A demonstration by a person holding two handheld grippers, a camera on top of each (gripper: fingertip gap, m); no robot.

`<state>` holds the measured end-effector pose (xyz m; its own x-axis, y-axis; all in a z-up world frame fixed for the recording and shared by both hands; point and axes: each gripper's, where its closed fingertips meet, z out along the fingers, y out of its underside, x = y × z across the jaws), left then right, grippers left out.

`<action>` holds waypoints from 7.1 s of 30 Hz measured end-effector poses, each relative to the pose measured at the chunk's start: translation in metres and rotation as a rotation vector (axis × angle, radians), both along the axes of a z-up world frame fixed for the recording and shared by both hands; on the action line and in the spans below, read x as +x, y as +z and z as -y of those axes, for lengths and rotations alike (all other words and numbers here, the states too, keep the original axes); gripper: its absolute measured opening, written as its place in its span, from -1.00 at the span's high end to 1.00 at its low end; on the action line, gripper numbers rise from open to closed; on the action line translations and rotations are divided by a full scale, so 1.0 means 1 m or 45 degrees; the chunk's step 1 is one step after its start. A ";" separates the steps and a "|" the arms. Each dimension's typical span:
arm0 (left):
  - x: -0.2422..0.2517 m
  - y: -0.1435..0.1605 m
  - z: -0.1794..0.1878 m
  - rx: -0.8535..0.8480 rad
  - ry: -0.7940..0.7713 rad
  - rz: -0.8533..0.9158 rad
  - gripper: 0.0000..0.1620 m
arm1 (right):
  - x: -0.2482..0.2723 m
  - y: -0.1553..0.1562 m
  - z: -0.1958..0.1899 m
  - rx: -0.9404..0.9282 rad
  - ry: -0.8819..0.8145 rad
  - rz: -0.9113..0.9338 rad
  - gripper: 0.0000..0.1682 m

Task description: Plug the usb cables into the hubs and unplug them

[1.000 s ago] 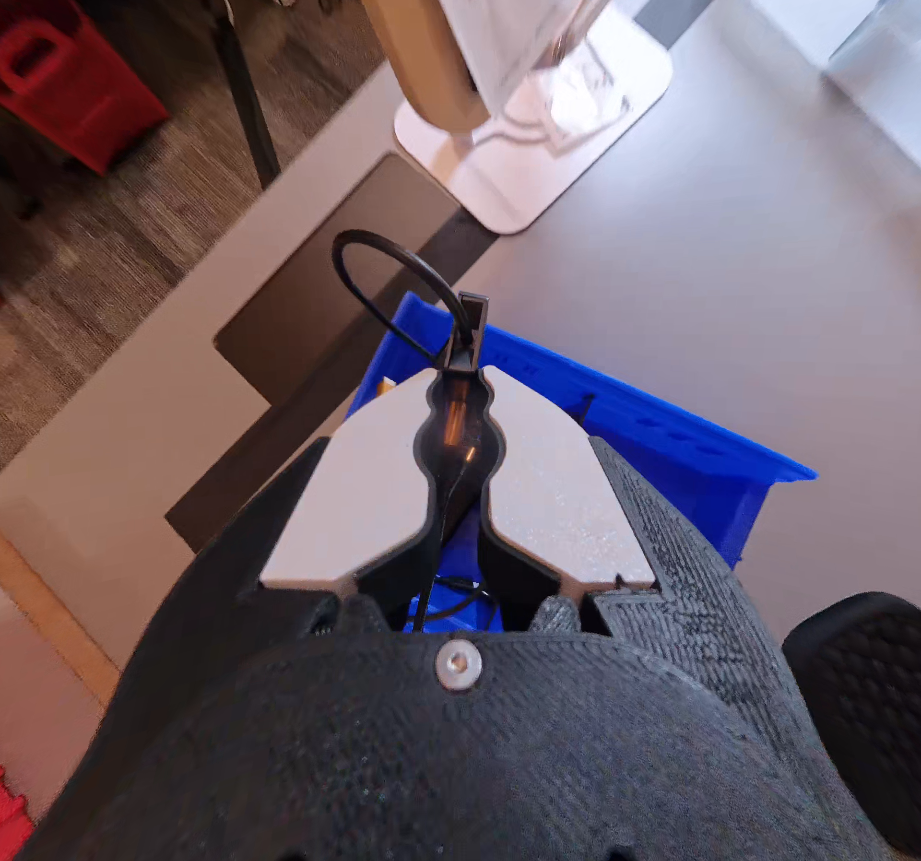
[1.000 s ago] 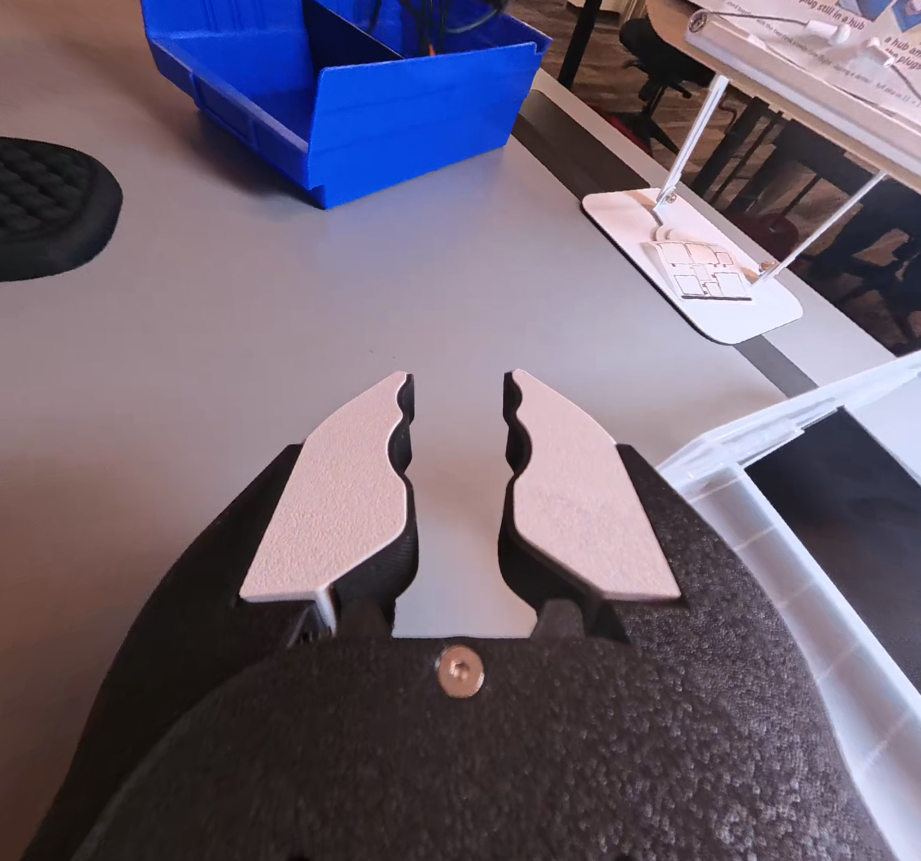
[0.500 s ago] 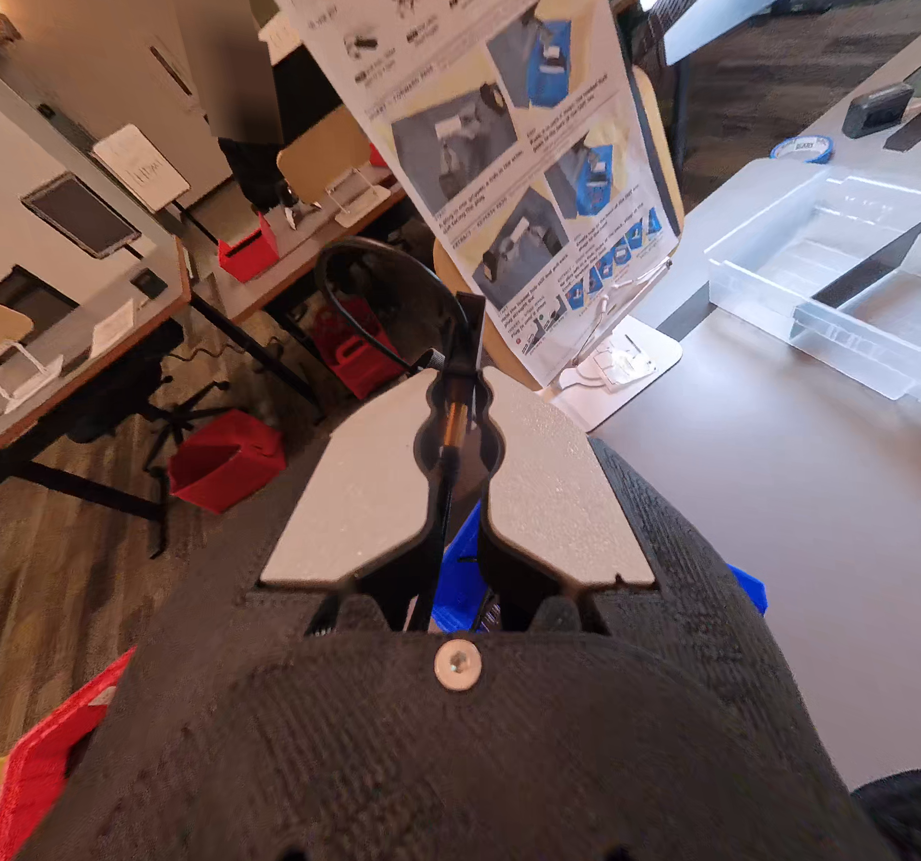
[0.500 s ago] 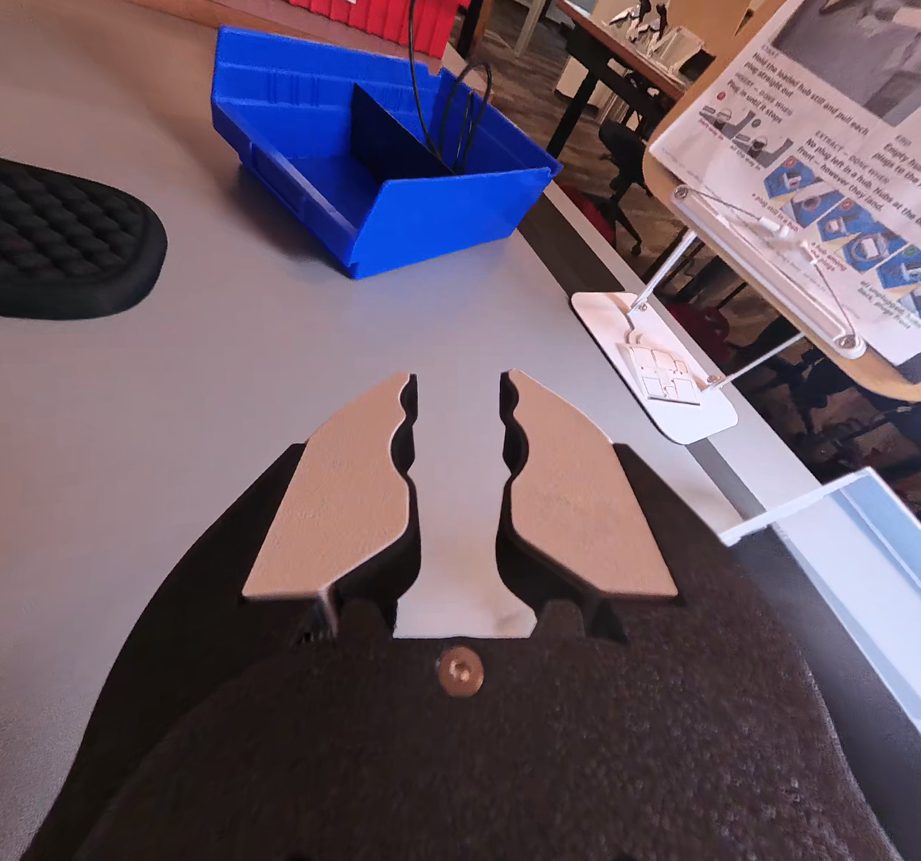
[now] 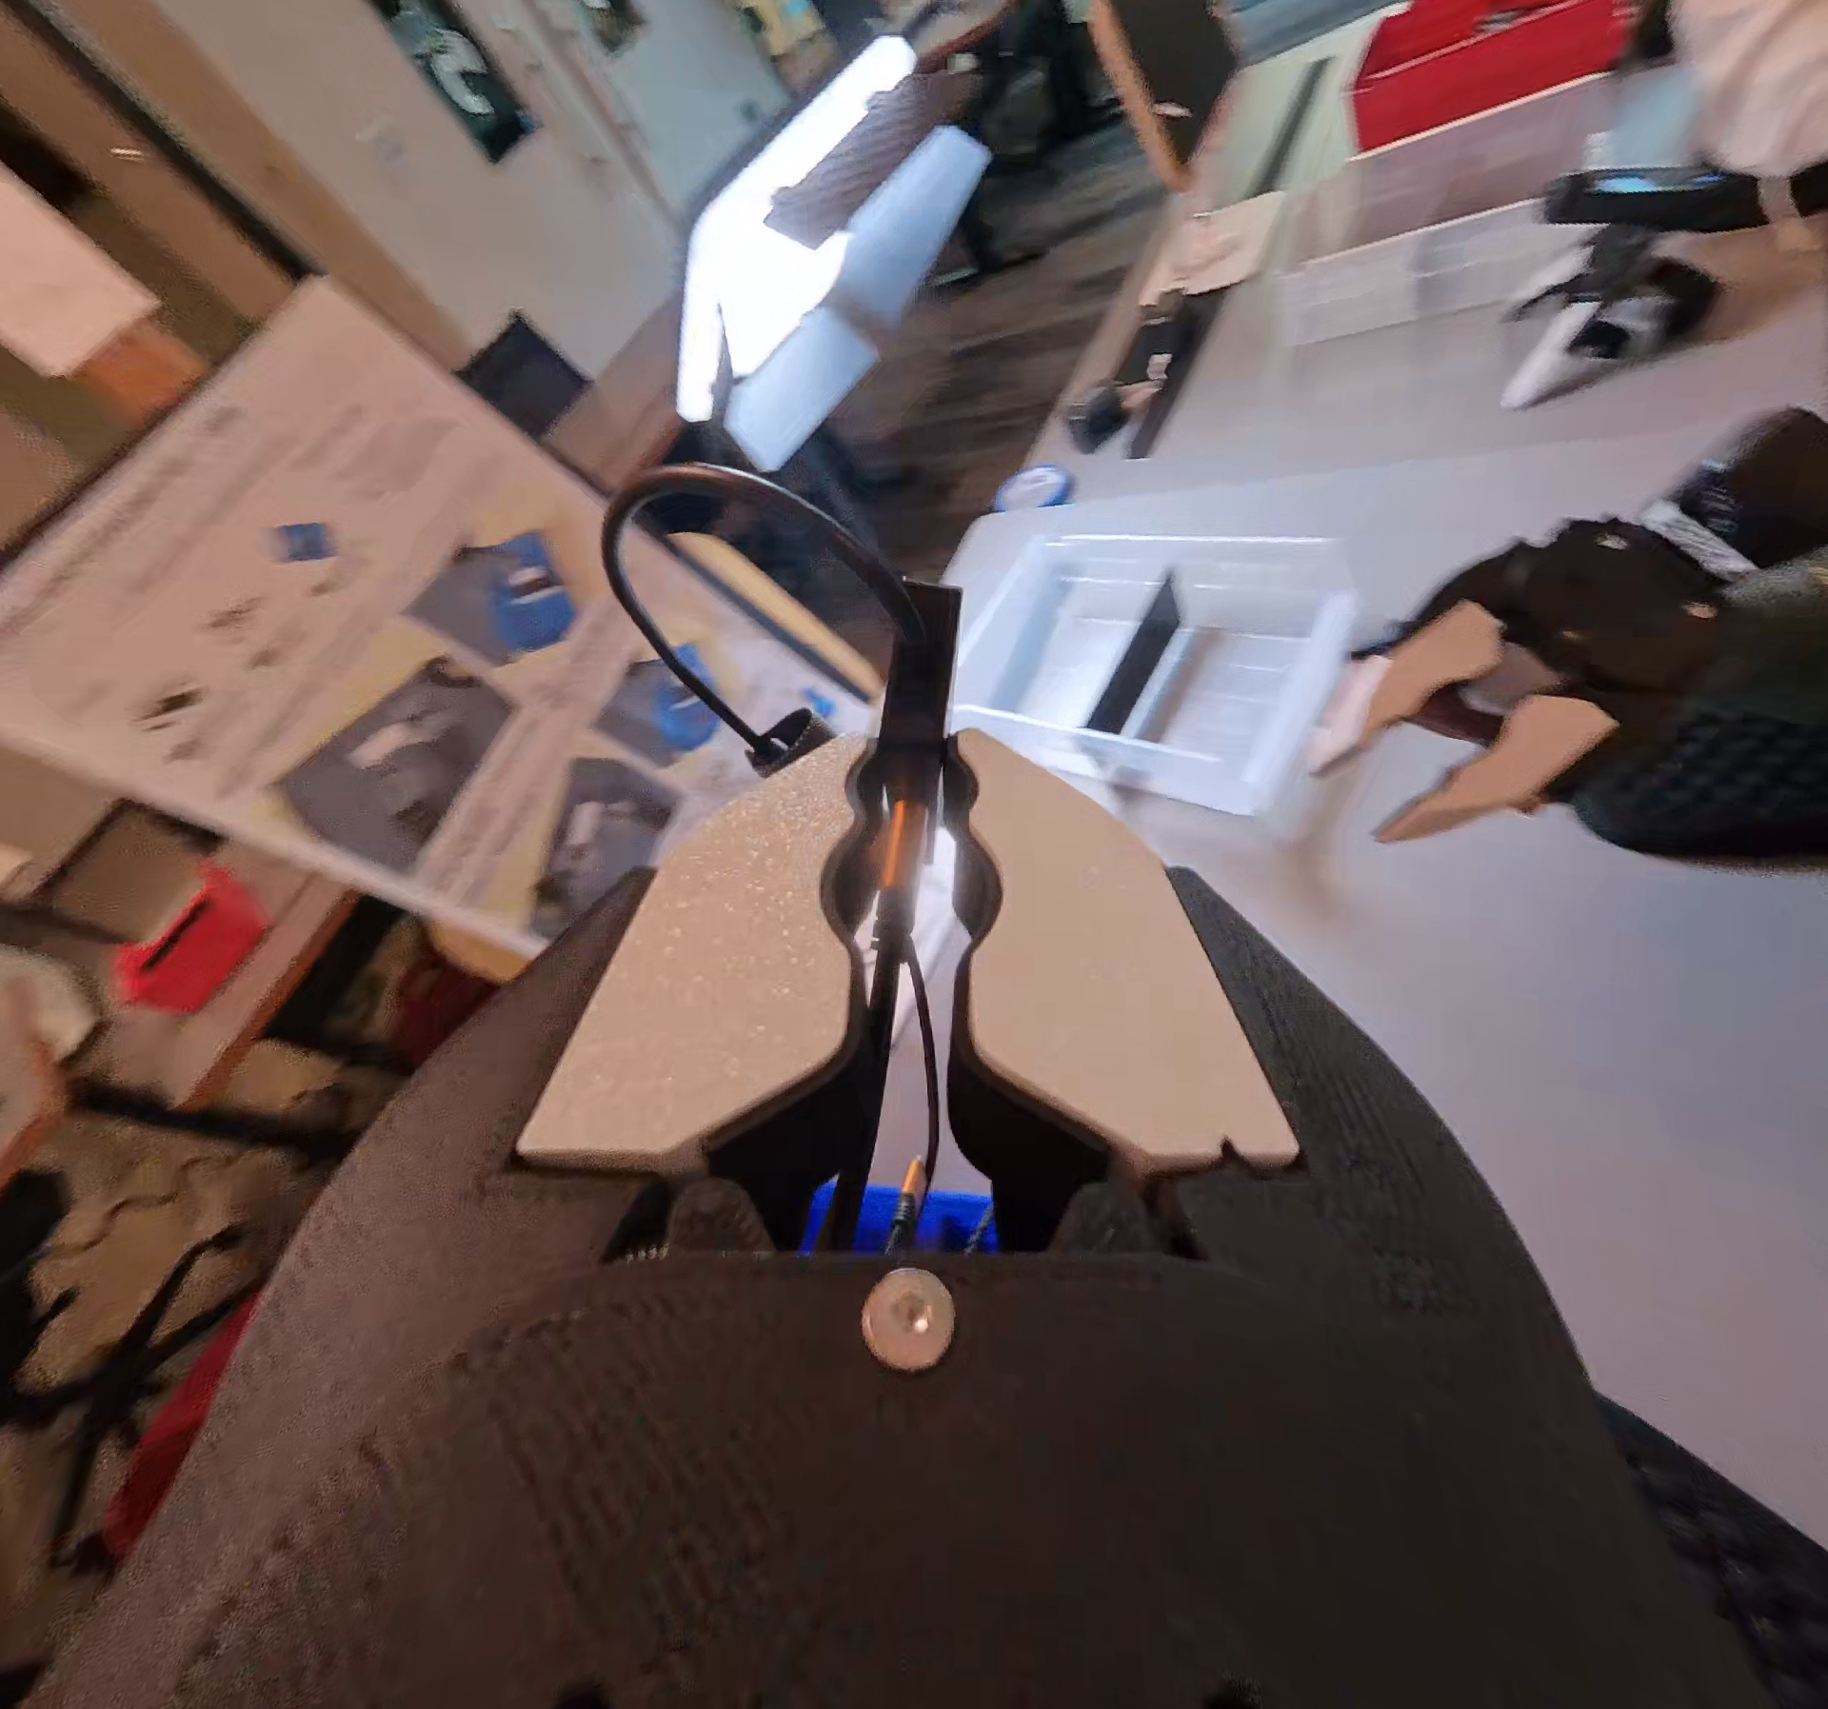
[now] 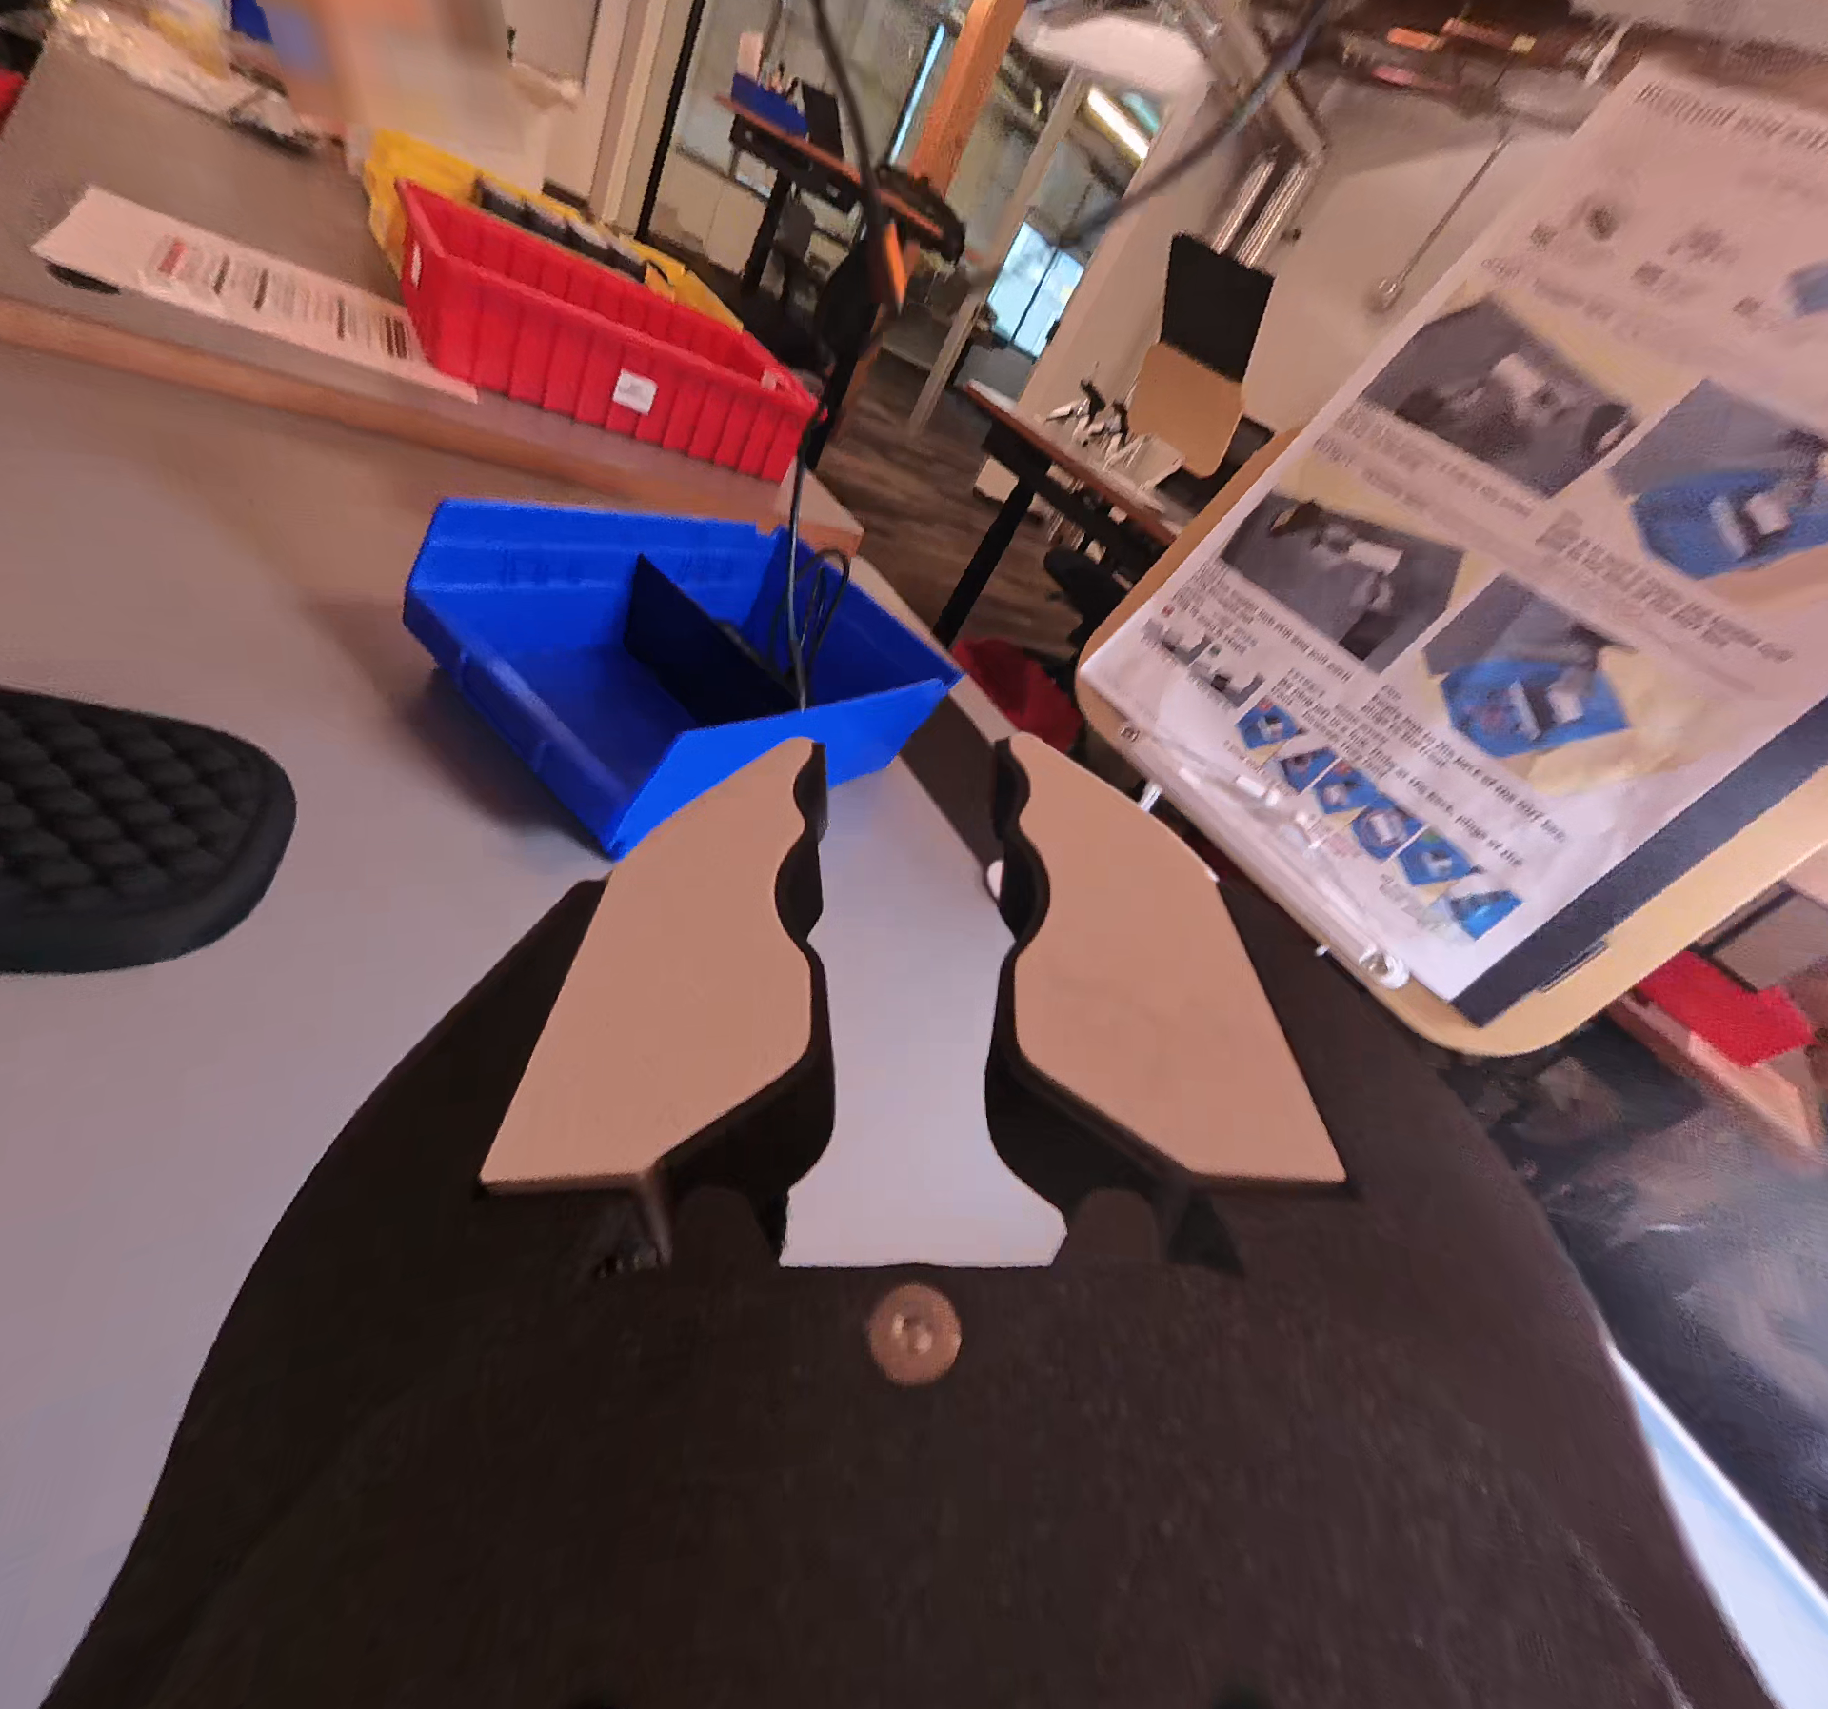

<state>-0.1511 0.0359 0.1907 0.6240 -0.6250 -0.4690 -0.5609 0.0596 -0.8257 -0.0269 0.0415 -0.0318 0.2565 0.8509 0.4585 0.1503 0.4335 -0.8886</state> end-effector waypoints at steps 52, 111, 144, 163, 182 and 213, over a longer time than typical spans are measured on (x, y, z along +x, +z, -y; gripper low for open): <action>0.133 -0.380 0.054 -1.091 -0.575 0.298 0.96 | 0.036 -0.129 0.023 0.795 0.011 0.462 0.54; 0.063 -0.325 0.030 -0.285 -0.294 0.066 0.66 | 0.099 -0.062 -0.009 0.274 -0.084 0.158 0.86; 0.044 -0.340 0.021 -0.037 -0.026 -0.458 0.91 | 0.054 -0.155 0.001 0.343 -0.062 0.656 0.86; 0.079 -0.431 0.004 -0.349 -0.197 -0.599 0.43 | 0.059 -0.120 -0.007 0.417 -0.160 0.528 0.86; 0.106 -0.303 0.001 -0.341 -0.359 -0.178 0.96 | 0.067 -0.066 0.017 0.328 -0.078 0.427 0.86; 0.058 -0.219 0.025 0.260 -0.126 0.383 0.59 | 0.076 0.004 -0.038 0.238 -0.159 0.483 0.84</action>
<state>-0.0932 0.0108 -0.0287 0.6940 -0.6016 -0.3955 -0.2787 0.2821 -0.9180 0.0491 0.0799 -0.0282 0.1361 0.7174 0.6833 0.5124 0.5393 -0.6683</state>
